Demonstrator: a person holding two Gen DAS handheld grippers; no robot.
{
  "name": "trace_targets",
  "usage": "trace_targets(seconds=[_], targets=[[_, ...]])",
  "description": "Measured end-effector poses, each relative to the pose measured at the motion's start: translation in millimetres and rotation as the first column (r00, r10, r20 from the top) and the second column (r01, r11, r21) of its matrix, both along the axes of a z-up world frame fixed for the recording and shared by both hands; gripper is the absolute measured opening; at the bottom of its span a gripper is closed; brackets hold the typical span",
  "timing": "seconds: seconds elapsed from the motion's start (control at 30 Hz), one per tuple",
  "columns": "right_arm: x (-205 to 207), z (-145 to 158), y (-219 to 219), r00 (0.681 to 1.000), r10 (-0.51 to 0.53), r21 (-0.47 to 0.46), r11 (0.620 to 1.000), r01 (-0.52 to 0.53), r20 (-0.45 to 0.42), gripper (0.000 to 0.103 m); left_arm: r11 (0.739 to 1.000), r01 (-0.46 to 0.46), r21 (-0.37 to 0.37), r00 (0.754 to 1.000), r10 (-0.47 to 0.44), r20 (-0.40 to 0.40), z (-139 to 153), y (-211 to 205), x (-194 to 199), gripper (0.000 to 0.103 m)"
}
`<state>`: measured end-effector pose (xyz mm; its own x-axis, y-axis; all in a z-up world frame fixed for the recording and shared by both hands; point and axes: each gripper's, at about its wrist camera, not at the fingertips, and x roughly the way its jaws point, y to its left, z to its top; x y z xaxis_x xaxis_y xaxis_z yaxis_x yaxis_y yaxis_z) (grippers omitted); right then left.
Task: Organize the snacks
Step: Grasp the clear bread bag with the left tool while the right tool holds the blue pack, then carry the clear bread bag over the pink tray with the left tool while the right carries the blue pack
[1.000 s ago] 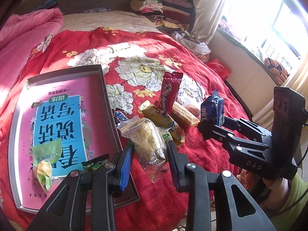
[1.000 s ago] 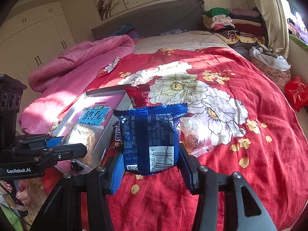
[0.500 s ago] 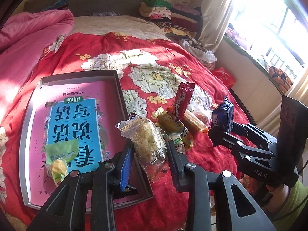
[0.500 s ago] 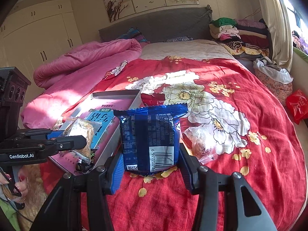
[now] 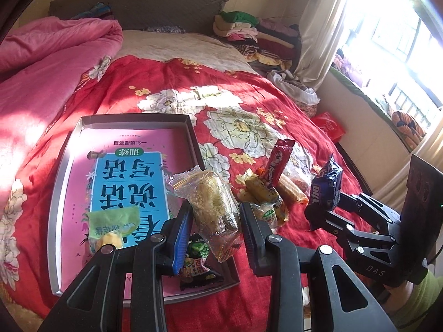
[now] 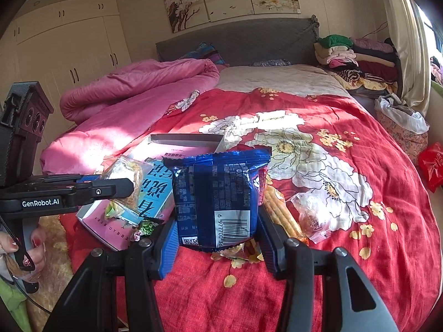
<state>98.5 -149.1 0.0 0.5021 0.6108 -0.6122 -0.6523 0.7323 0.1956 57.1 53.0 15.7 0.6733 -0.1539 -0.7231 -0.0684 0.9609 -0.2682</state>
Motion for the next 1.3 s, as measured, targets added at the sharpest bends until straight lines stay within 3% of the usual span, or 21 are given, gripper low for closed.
trace_targets(seconds=[0.87, 1.3], targets=[[-25.9, 9.3, 52.0, 0.991, 0.134, 0.005, 0.991, -0.134, 0.007, 0.051, 0.991, -0.131, 0.007, 0.99, 0.131, 0.047, 16.2, 54.9, -20.2, 0.036], [-39.2, 5.9, 86.3, 0.977, 0.212, -0.018, 0.977, -0.212, -0.004, 0.051, 0.974, -0.226, 0.017, 0.974, 0.226, 0.009, 7.0, 94.3, -27.4, 0.036]])
